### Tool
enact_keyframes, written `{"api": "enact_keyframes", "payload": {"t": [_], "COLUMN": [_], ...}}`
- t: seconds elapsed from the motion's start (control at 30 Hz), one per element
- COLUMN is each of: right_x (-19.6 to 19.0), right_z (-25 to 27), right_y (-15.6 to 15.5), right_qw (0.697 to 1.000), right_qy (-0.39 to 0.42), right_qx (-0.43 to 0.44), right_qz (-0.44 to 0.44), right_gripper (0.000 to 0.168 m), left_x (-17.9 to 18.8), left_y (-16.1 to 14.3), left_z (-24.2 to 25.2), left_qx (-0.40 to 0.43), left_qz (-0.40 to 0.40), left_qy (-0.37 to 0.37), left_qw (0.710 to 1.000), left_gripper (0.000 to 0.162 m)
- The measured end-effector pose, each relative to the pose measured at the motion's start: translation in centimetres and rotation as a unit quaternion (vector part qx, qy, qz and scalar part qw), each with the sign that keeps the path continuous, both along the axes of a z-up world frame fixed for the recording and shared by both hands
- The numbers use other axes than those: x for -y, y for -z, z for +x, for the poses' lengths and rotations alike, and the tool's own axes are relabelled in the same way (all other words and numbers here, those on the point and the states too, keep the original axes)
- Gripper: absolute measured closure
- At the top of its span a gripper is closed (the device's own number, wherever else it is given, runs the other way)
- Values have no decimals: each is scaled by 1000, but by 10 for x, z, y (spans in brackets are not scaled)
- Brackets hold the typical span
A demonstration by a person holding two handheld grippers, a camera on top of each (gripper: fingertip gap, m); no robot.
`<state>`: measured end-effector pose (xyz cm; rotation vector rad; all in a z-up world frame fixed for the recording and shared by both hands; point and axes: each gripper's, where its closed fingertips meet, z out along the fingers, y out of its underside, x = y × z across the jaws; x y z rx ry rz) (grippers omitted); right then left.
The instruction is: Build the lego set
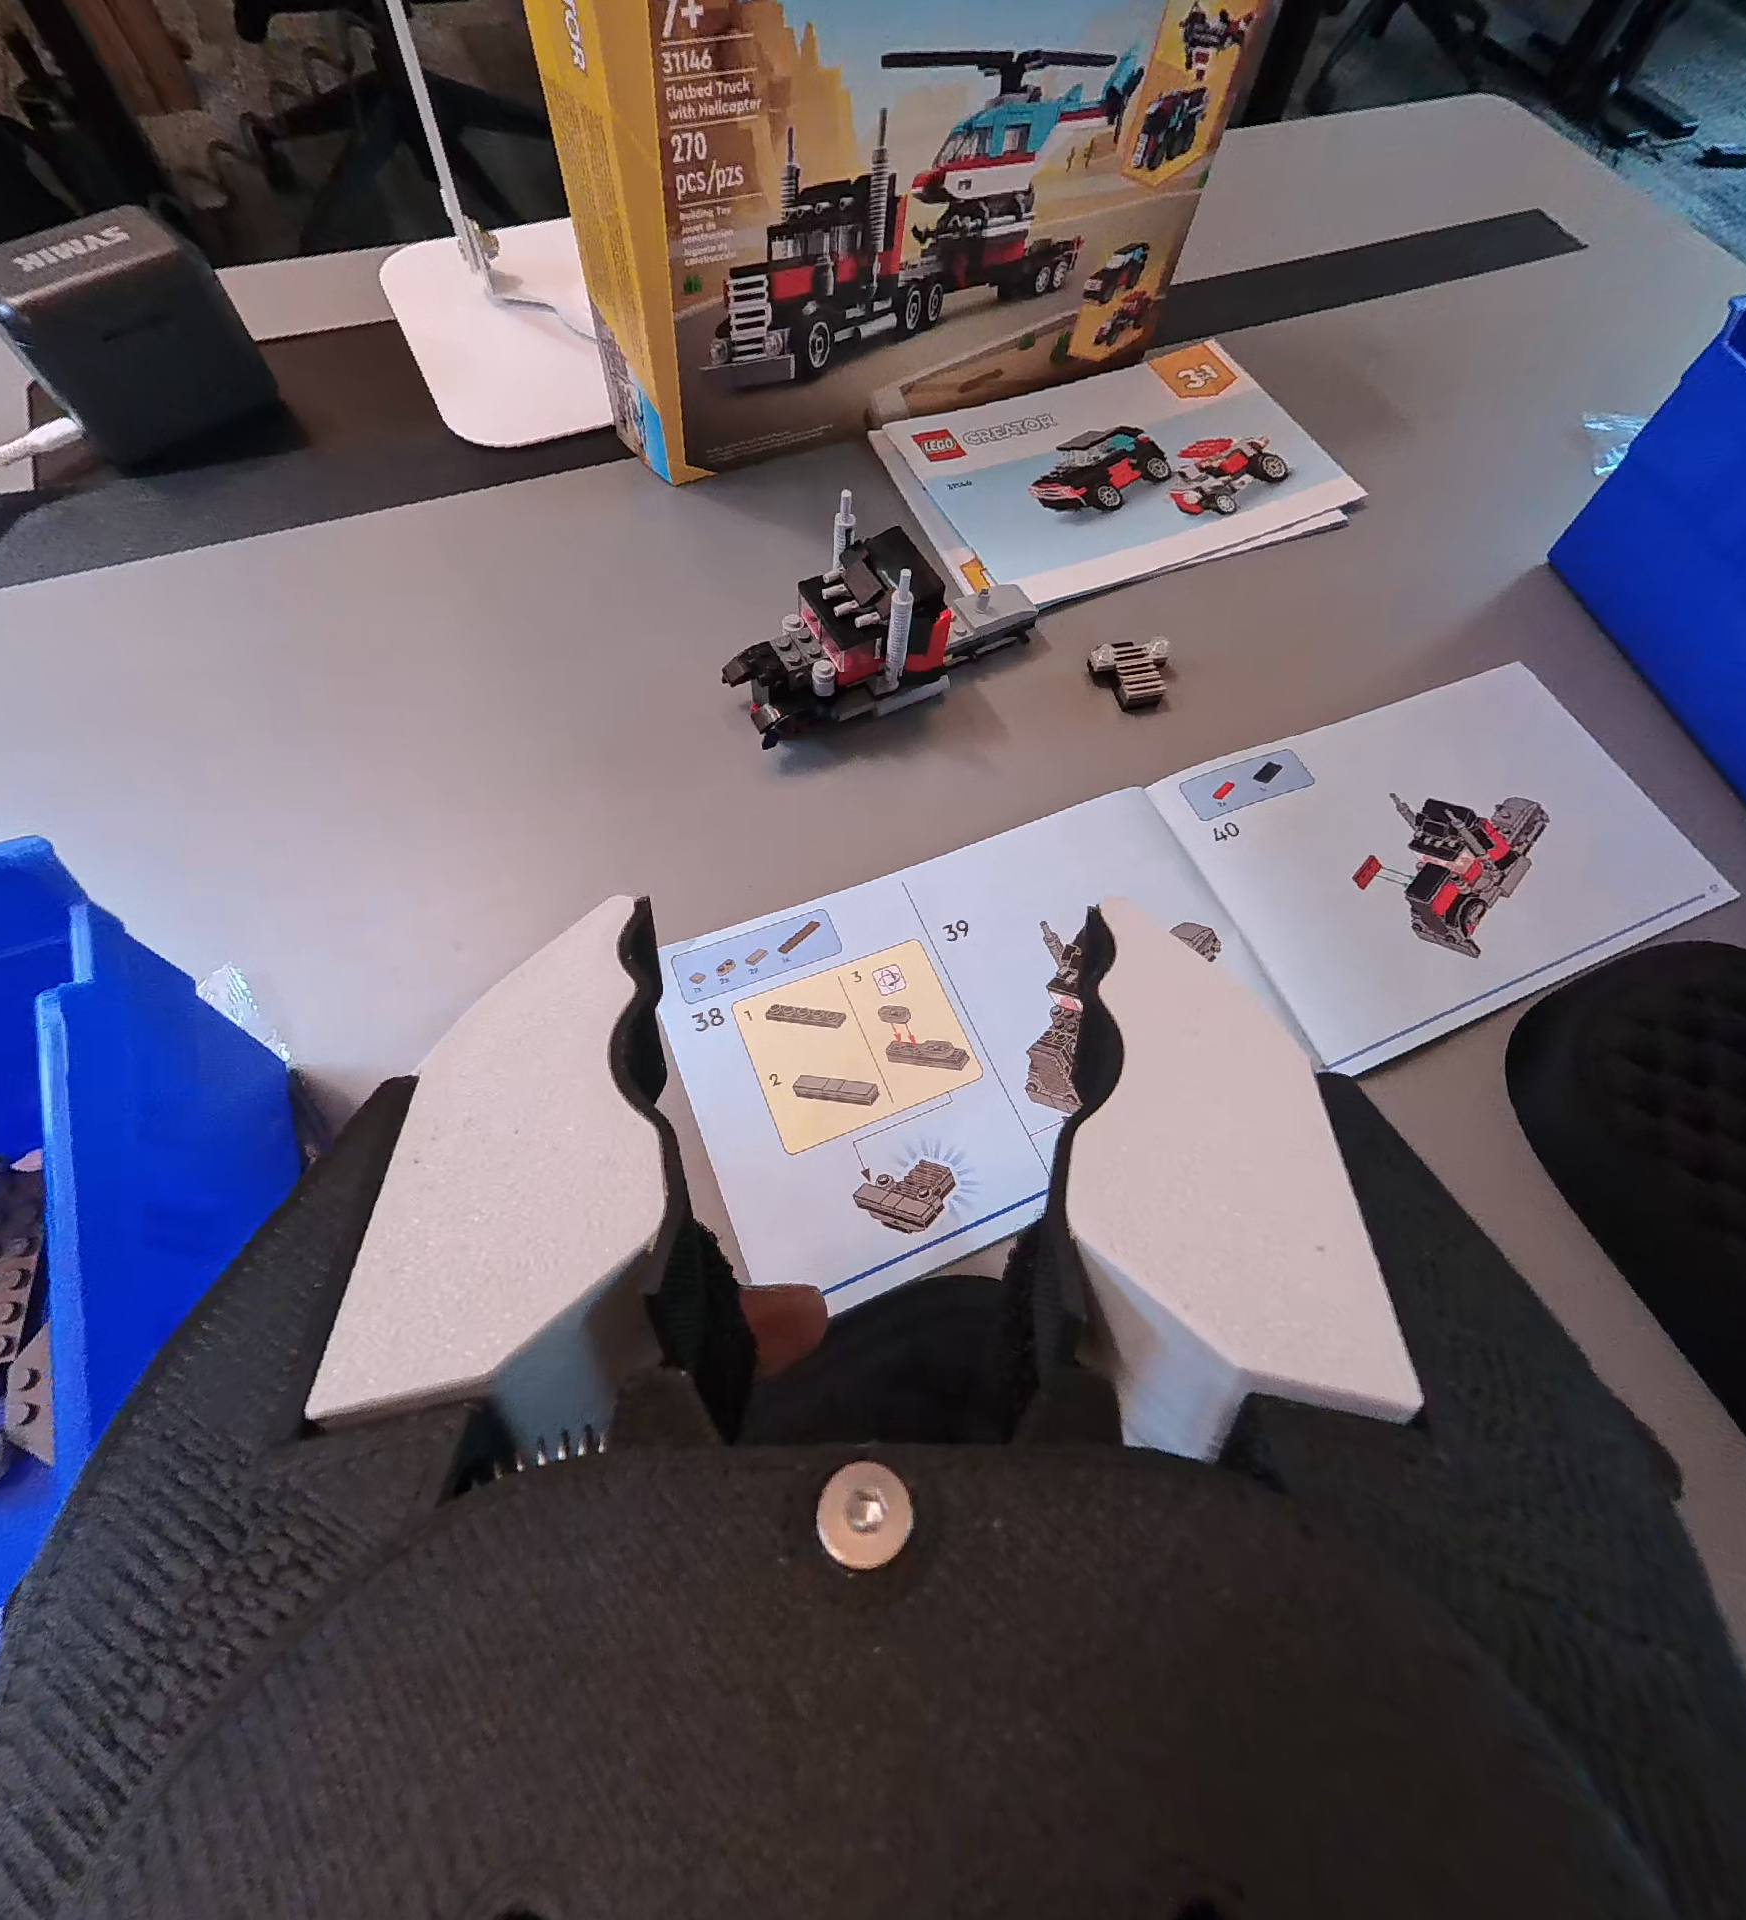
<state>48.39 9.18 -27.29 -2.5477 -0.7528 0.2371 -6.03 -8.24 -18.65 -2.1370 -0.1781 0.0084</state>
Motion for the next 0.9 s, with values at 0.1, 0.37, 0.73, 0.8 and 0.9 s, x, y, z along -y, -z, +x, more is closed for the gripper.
{"api": "enact_keyframes", "payload": {"t": [0.1, 0.37, 0.73, 0.8, 0.9], "right_x": [-1, -3, -7, -8, -7], "right_z": [2, 4, 9, 9, 8], "right_y": [3, 5, 5, -2, -29], "right_qw": [1000, 1000, 999, 999, 997], "right_qy": [1, -4, -4, -8, -32], "right_qx": [15, 22, 45, 44, 48], "right_qz": [0, -3, -3, 9, 48], "right_gripper": [132, 145, 144, 142, 146], "left_x": [1, 4, 5, 6, 9], "left_y": [0, 1, 3, 3, 1], "left_z": [-1, -1, -4, -5, -7], "left_qx": [0, 2, 0, -4, -4], "left_qz": [1, 1, -4, -4, 1], "left_qy": [-2, -6, -9, -11, -16], "left_qw": [1000, 1000, 1000, 1000, 1000], "left_gripper": [84, 84, 84, 84, 84]}}
